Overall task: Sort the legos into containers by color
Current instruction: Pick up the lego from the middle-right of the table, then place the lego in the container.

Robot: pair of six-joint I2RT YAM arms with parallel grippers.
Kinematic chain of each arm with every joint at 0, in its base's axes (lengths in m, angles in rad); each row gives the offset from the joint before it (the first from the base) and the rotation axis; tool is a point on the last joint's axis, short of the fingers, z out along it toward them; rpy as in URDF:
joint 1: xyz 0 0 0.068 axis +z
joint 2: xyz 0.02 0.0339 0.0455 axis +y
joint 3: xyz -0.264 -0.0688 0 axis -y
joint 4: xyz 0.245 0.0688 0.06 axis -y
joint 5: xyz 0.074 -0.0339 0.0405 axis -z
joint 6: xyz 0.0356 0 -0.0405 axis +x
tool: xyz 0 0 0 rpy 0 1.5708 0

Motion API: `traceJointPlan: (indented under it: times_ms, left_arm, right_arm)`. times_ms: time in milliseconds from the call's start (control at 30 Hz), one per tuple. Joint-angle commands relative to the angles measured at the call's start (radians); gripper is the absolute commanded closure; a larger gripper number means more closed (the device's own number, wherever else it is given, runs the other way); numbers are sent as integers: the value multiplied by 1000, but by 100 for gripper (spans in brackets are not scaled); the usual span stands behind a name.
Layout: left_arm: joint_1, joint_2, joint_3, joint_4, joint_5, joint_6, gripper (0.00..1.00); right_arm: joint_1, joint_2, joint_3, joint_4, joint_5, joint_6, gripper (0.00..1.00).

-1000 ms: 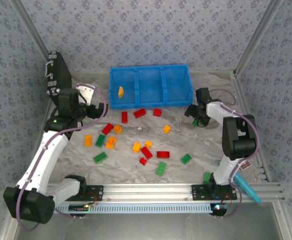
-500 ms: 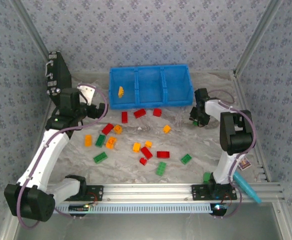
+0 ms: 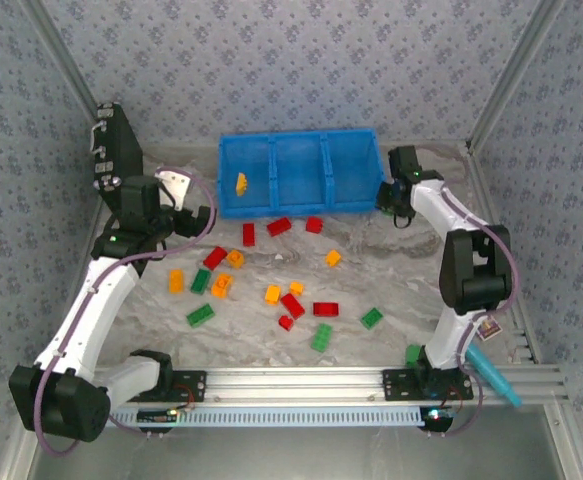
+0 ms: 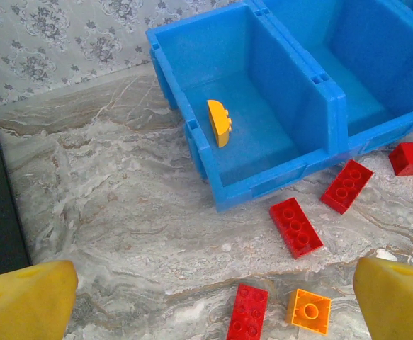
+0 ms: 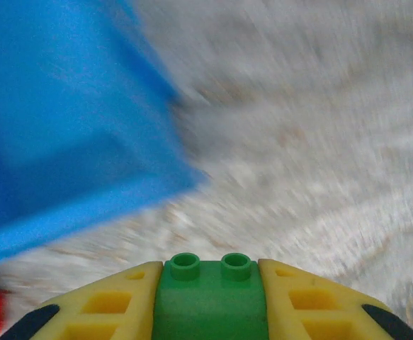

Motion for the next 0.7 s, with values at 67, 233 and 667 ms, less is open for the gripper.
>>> traceJointPlan:
  times_ms: [67,233,667]
  left_arm:
    - [-7,30,32,1,24,-27,0]
    - [-8,37,39,-11,18,-45,0]
    - [-10,76,59,-13,8,-45,0]
  right_arm:
    - [57,37,172,43,21,-127,72]
    - [76,197,318,62,27,-167,71]
    - [109,281,390,89,10,-179,32]
